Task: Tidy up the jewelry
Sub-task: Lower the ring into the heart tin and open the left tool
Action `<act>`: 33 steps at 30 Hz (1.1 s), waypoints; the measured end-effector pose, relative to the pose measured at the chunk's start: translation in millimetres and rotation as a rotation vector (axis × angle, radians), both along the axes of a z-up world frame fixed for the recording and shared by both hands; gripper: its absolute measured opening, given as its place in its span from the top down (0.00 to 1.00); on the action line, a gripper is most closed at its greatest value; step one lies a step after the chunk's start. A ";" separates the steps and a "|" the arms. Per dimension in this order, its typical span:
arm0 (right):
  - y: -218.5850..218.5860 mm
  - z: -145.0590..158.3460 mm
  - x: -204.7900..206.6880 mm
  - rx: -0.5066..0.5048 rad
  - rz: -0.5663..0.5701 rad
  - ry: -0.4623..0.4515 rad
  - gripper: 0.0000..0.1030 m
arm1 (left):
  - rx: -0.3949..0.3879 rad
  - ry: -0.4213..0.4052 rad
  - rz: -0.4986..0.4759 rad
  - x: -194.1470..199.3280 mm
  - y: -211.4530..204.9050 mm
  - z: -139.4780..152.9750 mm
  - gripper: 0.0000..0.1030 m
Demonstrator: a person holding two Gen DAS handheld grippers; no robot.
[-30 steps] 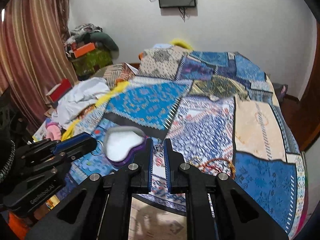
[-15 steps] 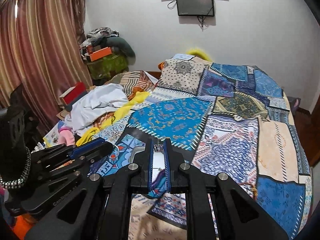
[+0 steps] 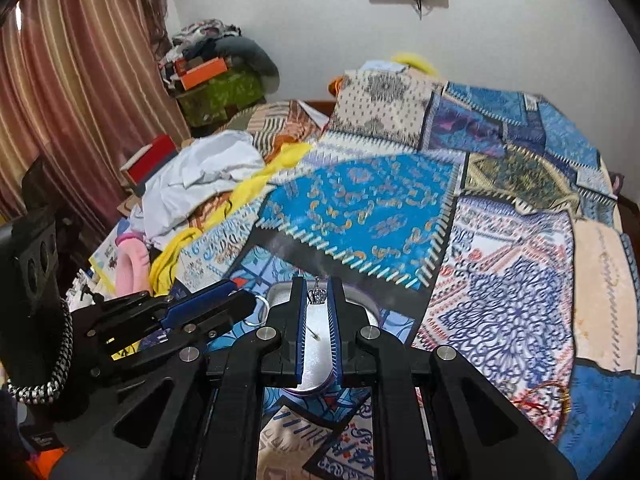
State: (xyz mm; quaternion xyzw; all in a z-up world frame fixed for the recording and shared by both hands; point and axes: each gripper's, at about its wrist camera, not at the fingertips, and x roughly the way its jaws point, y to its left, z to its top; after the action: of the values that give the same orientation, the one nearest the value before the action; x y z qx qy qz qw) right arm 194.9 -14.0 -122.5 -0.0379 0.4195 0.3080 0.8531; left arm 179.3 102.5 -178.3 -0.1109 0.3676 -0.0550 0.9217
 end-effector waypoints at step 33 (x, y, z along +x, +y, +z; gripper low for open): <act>-5.1 -8.7 -1.1 -0.032 -0.015 0.017 0.70 | 0.064 -0.013 0.032 2.8 5.0 8.6 0.82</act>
State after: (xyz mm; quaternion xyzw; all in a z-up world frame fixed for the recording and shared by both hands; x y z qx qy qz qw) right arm 193.8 -19.1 -131.2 -0.0457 0.4316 0.2952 0.8511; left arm 182.1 107.5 -169.7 -0.0867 0.3614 -0.0292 0.9279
